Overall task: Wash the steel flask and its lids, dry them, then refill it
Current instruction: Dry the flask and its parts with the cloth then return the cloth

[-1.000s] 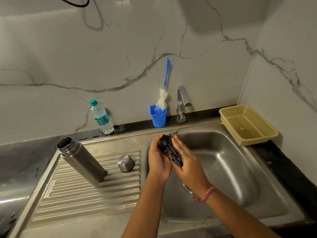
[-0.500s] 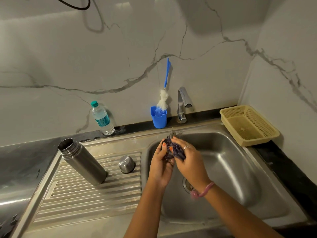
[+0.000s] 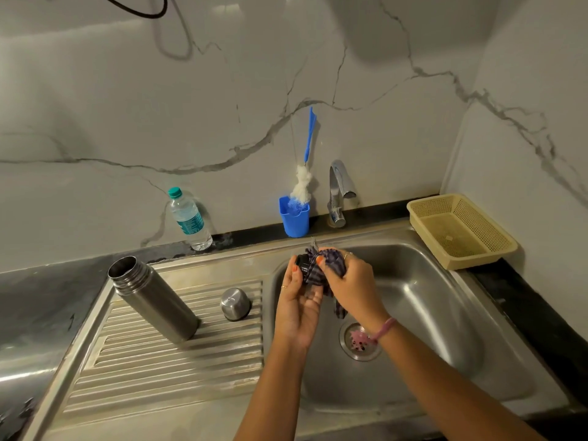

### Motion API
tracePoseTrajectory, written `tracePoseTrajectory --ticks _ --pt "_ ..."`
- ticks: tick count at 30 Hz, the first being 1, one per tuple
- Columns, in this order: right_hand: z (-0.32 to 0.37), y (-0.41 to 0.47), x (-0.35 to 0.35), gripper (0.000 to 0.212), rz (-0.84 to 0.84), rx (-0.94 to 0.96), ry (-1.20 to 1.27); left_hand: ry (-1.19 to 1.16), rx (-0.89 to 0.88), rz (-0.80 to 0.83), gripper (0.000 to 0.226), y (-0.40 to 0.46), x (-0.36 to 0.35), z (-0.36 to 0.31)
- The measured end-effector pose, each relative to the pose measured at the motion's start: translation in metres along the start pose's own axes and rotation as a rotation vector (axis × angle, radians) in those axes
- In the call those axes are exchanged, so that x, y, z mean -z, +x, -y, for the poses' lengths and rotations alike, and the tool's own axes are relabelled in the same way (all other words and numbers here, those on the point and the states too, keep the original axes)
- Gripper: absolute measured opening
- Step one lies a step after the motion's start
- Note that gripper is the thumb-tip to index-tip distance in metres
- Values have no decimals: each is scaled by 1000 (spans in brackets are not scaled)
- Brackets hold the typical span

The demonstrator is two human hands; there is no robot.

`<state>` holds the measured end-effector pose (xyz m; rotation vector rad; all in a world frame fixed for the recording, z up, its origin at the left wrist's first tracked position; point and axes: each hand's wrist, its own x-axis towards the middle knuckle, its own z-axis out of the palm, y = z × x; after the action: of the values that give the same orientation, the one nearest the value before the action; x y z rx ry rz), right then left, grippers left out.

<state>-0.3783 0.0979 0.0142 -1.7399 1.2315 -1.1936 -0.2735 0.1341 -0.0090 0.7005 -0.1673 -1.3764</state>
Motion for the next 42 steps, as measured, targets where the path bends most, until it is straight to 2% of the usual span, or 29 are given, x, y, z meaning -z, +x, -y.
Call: tracePoseTrajectory --ticks 3,5,7,11,14,17,20,23,26,30,32,35,39,42 --pt "-3 -8 -2 34 39 152 -126 8 40 -11 34 4 2 -1" --pt "-7 -11 -1 32 44 168 -146 2 62 -24 31 3 3 -2" --pt "-8 -4 3 16 30 11 -82 -5 86 -41 29 1 5 0" --pt "-28 15 16 37 -63 -456 153 37 107 -59 33 -2 11 2" --pt "-36 15 20 39 -136 -539 242 125 99 -71 40 -4 14 1" --pt "-26 12 19 39 -198 -417 168 200 124 -49 40 -6 14 4" --pt "-7 -4 6 25 -99 -188 64 211 153 -31 45 -8 6 9" --pt "-7 -28 -9 46 60 73 64 151 131 -16 39 -6 4 8" --pt "-30 -30 -1 53 207 301 -26 108 141 -40 31 -5 4 3" --pt "-24 -22 7 45 210 91 104 73 183 -39 30 -11 7 7" --pt "-18 -21 6 46 215 104 85 67 167 -36 34 -14 6 6" --pt "-19 -26 2 49 276 240 6 63 154 -41 42 -12 8 4" --pt "-20 -23 6 44 173 75 105 102 179 -56 39 -14 7 6" --pt "-17 -26 7 49 214 151 28 77 169 -50 36 -14 5 6"
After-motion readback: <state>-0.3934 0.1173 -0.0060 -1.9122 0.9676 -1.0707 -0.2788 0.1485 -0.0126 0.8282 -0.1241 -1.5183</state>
